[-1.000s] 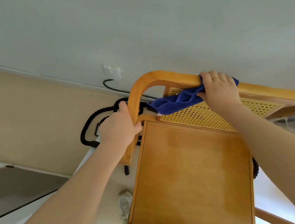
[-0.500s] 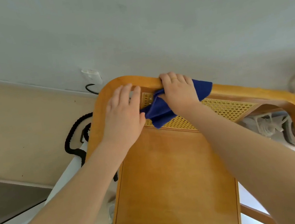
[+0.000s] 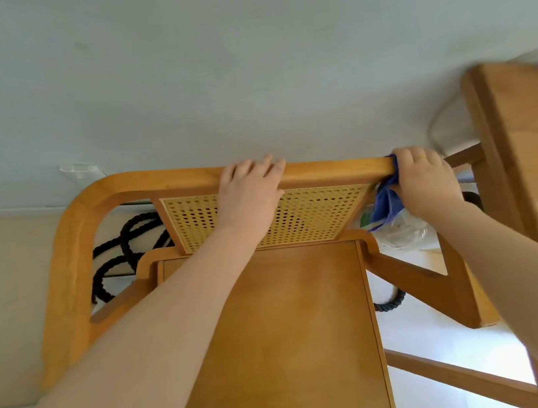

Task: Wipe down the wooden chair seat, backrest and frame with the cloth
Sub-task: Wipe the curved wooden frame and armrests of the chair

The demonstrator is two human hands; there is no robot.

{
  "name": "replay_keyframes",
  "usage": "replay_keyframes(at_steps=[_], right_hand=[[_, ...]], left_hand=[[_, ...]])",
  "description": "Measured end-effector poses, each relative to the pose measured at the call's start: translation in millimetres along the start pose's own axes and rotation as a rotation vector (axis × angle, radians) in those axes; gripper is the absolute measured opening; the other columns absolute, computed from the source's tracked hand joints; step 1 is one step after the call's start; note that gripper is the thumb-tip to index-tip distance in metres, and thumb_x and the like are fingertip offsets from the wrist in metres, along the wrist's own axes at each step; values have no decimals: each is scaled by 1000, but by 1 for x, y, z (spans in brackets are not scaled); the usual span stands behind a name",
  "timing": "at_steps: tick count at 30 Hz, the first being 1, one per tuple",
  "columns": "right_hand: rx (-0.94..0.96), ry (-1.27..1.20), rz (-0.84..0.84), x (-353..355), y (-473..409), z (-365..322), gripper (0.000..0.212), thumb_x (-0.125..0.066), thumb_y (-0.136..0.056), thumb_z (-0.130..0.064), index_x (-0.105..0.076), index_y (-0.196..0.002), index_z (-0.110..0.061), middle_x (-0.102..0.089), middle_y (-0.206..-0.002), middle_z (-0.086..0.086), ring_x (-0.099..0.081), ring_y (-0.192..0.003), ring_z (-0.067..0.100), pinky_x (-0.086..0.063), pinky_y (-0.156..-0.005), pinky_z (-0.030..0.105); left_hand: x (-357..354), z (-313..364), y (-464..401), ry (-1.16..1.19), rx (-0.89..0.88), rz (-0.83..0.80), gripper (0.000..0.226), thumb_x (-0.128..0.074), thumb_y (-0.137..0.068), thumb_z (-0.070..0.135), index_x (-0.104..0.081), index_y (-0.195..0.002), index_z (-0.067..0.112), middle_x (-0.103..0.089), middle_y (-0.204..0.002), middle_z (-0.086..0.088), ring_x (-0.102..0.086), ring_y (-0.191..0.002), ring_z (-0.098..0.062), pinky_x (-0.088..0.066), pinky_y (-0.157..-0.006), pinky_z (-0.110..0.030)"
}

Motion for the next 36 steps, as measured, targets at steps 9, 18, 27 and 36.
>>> replay_keyframes(at_steps=[9,18,27,36], right_hand=[[275,-44,84,-5,-14,-39,32,-52,-90,-22,-46,-119,-9,-52,-118,12,-46,-109,31,-30,-97,39],[121,-192,-8,-10,-11,24,38,-52,-91,-27,-41,-125,-12,-51,-122,10,-47,-110,30,-40,-86,39],[-377,-456,-133,-44,39,72,40,-48,-94,-28,-36,-123,-3,-53,-118,18,-58,-98,35,-50,-73,41],[-493,-326,-172,-63,124,74,36,-46,-96,-28,-38,-119,-1,-59,-108,15,-64,-86,30,-50,-66,36]], left_hand=[[2,12,-10,-48,103,63,38,-45,-95,23,-43,-133,17,-51,-131,-5,-40,-122,-29,-23,-107,-42],[-5,84,-37,-13,9,3,41,-46,-94,31,-45,-133,17,-51,-131,-7,-44,-121,-27,-29,-104,-40],[-7,85,-37,6,61,36,32,-47,-94,25,-53,-122,11,-57,-116,-12,-50,-108,-31,-37,-90,-39],[-11,82,-35,41,41,84,30,-46,-95,19,-53,-121,8,-56,-116,-16,-48,-108,-35,-35,-89,-41]])
Point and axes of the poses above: each hand's wrist, its own y-axis away from the middle knuckle, its own x-axis out of the back of the hand, z = x × y, the point moved 6 cm from there along -y, towards the middle knuckle
